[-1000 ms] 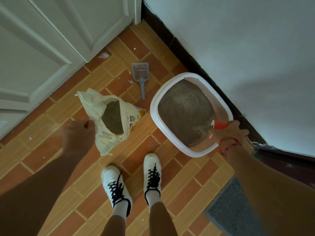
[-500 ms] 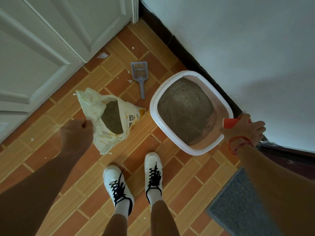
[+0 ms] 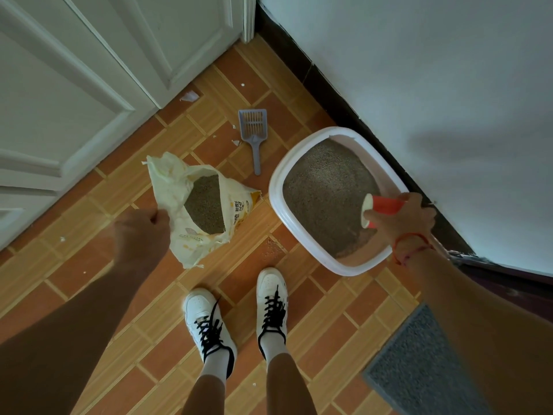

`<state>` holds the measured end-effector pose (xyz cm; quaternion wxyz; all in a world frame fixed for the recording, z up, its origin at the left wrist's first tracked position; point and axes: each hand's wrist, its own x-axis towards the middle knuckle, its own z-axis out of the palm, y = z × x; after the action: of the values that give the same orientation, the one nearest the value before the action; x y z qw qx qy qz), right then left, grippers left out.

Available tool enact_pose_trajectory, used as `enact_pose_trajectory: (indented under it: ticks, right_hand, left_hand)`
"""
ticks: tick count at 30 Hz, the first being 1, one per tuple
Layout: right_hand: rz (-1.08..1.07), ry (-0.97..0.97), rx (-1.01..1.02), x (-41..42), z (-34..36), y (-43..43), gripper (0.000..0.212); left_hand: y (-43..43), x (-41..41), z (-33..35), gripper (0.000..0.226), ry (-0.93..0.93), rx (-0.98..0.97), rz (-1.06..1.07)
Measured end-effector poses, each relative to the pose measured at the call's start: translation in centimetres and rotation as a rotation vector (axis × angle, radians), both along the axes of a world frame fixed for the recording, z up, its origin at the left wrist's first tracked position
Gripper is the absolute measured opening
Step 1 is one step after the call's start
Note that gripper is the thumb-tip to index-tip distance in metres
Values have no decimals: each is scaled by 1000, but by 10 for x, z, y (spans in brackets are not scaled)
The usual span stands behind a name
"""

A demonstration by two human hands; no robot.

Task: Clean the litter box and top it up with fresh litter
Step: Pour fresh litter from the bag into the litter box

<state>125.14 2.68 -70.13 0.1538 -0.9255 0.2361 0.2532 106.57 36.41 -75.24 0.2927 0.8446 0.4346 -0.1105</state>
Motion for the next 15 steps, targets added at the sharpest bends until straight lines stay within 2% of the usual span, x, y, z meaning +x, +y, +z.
enact_pose_trajectory:
  ticks: [3, 6, 8, 12, 15]
  right_hand:
    - [49, -58, 227, 2, -2, 28, 75]
    - [82, -110, 533, 0, 14, 72, 46]
    - [156, -117, 732, -4, 23, 102, 52]
    - [433, -81, 837, -25, 46, 158, 54]
    - [694, 45, 816, -36, 52, 191, 49]
  left_hand:
    - [1, 2, 4, 48, 2, -3, -2]
    - [7, 2, 6, 47, 7, -4, -5]
    - [12, 2, 5, 44, 16, -17, 7]
    - [20, 3, 4, 40, 8, -31, 33]
    - [25, 3, 4, 35, -19, -75, 74]
